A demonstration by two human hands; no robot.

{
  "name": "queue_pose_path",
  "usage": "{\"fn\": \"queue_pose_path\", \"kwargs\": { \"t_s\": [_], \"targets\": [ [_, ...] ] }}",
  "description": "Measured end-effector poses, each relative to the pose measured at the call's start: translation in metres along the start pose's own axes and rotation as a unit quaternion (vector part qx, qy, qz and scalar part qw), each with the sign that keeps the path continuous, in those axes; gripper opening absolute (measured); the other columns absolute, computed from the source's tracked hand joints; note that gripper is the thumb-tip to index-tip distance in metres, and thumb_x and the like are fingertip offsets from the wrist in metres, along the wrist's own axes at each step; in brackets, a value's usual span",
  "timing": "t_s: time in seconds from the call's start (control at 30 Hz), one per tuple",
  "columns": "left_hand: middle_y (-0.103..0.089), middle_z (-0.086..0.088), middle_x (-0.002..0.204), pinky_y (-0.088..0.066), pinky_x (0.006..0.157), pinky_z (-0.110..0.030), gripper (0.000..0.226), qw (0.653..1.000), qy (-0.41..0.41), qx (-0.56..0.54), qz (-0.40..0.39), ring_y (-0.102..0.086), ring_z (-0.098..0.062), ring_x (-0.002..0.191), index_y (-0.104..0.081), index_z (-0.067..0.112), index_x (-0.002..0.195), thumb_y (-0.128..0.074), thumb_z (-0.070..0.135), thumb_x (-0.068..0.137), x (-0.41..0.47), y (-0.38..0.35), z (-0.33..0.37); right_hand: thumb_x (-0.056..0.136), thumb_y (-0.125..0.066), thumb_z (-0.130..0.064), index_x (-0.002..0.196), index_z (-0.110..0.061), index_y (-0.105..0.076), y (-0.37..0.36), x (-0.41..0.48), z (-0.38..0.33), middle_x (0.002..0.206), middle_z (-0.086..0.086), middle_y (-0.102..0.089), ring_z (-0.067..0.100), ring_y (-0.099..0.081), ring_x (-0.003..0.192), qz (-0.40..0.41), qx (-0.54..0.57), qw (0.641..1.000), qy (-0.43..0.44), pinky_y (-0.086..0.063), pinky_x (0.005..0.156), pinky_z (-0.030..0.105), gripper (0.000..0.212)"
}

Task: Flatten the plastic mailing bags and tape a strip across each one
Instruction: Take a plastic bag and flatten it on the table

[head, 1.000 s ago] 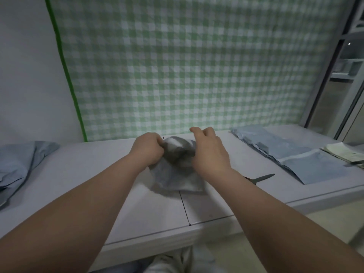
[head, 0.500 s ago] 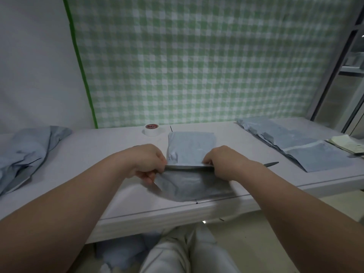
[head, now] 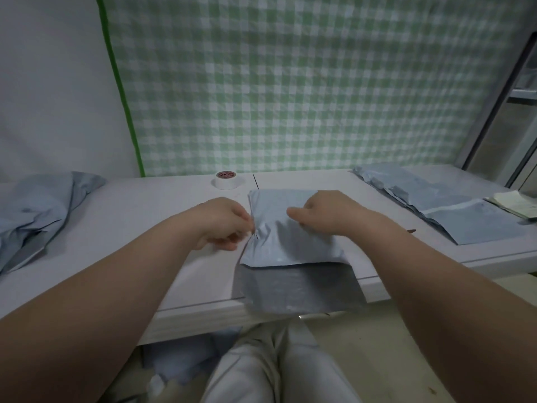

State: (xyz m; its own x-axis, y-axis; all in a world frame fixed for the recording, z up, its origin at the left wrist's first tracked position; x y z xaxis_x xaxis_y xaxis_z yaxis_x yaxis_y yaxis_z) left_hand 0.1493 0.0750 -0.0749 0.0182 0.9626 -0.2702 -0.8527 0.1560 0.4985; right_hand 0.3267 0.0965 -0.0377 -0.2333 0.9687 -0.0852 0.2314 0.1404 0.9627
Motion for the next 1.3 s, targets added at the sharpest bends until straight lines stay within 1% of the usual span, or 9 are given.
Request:
{"fn": "queue_pose_path", "kwargs": {
  "t_s": [0.07,0.23,0.5,0.77,0.9,0.97,1.03,1.1,1.3],
  "targets": [
    [-0.059,-0.009,0.08,-0.057,0.061,-0.022,0.012,0.997,-0.003,-0.075,0.035,-0.058,-0.016,0.068,-0.067,0.011,0.088,-0.06,0.001,0.088,0.011,0.001,-0.002,0.088,-0.049,-0.051,0.098,-0.021,-0.069,-0.004,0.005,-0.012,0.104,-0.001,-0.067,0.019,-0.058,0.099,0.06,0.01,0.997,0.043,-0.046,0.087,0.031,0.037],
    [-0.062,-0.008,0.084,-0.054,0.053,-0.016,0.03,0.982,-0.005,-0.188,0.031,-0.061,-0.014,0.068,-0.063,0.011,0.104,-0.054,-0.011,0.087,0.019,-0.016,0.004,0.078,-0.058,-0.065,0.147,-0.029,-0.029,-0.048,0.008,-0.041,0.146,0.007,-0.035,0.028,-0.029,0.137,-0.002,0.033,0.992,0.119,-0.029,0.111,0.042,0.083],
    [-0.069,-0.009,0.103,-0.058,0.065,-0.025,0.053,0.977,0.003,-0.212,-0.018,-0.069,-0.021,0.089,-0.06,0.02,0.114,-0.057,-0.019,0.079,0.01,-0.023,-0.004,0.073,-0.056,-0.073,0.15,-0.036,0.007,-0.066,-0.001,-0.026,0.16,0.003,0.003,0.025,0.002,0.147,-0.054,0.059,0.993,0.088,-0.008,0.118,0.049,0.105],
    [-0.069,-0.014,0.088,-0.058,0.059,-0.025,0.037,0.932,0.008,-0.363,0.01,-0.068,-0.019,0.07,-0.055,0.008,0.107,-0.048,-0.02,0.084,-0.006,-0.034,-0.013,0.066,-0.052,-0.083,0.15,-0.04,-0.002,-0.067,-0.001,-0.017,0.161,-0.002,-0.004,0.021,-0.007,0.147,-0.091,0.174,0.977,0.077,-0.013,0.118,0.047,0.106],
    [-0.067,-0.018,0.096,-0.057,0.054,-0.026,0.033,0.945,0.021,-0.327,0.009,-0.068,-0.02,0.07,-0.053,0.006,0.109,-0.049,-0.016,0.086,-0.008,-0.031,-0.015,0.071,-0.063,-0.069,0.139,-0.028,-0.041,-0.046,-0.015,-0.028,0.145,-0.001,-0.039,0.017,-0.039,0.131,-0.025,0.195,0.976,0.097,-0.034,0.106,0.032,0.083],
    [-0.065,-0.02,0.099,-0.057,0.053,-0.025,0.035,0.944,0.025,-0.326,0.054,-0.066,-0.02,0.071,-0.052,0.008,0.114,-0.05,-0.014,0.087,0.0,-0.018,-0.019,0.066,-0.066,-0.069,0.099,-0.028,-0.059,-0.027,-0.024,-0.04,0.115,-0.002,-0.057,0.016,-0.053,0.109,0.056,0.169,0.978,0.106,-0.045,0.091,0.032,0.053],
    [-0.065,-0.019,0.096,-0.058,0.057,-0.023,0.039,0.934,0.024,-0.344,0.093,-0.065,-0.019,0.073,-0.054,0.01,0.118,-0.052,-0.013,0.087,0.011,-0.006,-0.022,0.069,-0.065,-0.067,0.07,-0.027,-0.053,-0.022,-0.033,-0.057,0.083,-0.005,-0.06,0.014,-0.056,0.085,0.066,0.111,0.986,0.105,-0.047,0.072,0.031,0.042],
    [-0.066,-0.017,0.096,-0.059,0.063,-0.023,0.041,0.924,0.017,-0.371,0.093,-0.067,-0.019,0.078,-0.055,0.01,0.12,-0.052,-0.013,0.087,0.022,-0.002,-0.022,0.074,-0.062,-0.062,0.067,-0.023,-0.052,-0.027,-0.038,-0.072,0.068,-0.006,-0.052,0.015,-0.053,0.075,0.052,0.031,0.993,0.104,-0.037,0.055,0.028,0.041],
    [-0.062,-0.015,0.095,-0.058,0.057,-0.025,0.04,0.915,0.006,-0.397,0.08,-0.065,-0.02,0.074,-0.052,0.006,0.126,-0.045,-0.013,0.092,0.039,-0.011,-0.008,0.08,-0.057,-0.021,0.064,-0.018,-0.037,-0.036,-0.038,-0.068,0.07,-0.002,-0.042,0.016,-0.044,0.064,0.025,-0.063,0.995,0.075,-0.026,0.048,0.023,0.025]
  ]
}}
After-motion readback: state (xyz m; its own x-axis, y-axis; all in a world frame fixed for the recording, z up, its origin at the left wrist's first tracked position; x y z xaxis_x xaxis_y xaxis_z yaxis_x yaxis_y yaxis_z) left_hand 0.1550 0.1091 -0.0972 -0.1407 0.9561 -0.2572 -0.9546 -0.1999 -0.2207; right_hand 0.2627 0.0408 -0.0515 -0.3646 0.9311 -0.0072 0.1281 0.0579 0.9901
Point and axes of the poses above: each hand's wrist, its own x-axis towards the middle knuckle, its own y-axis out of the back of the hand, z = x × y, the point moved 9 cm from there along x, towards the middle knuckle
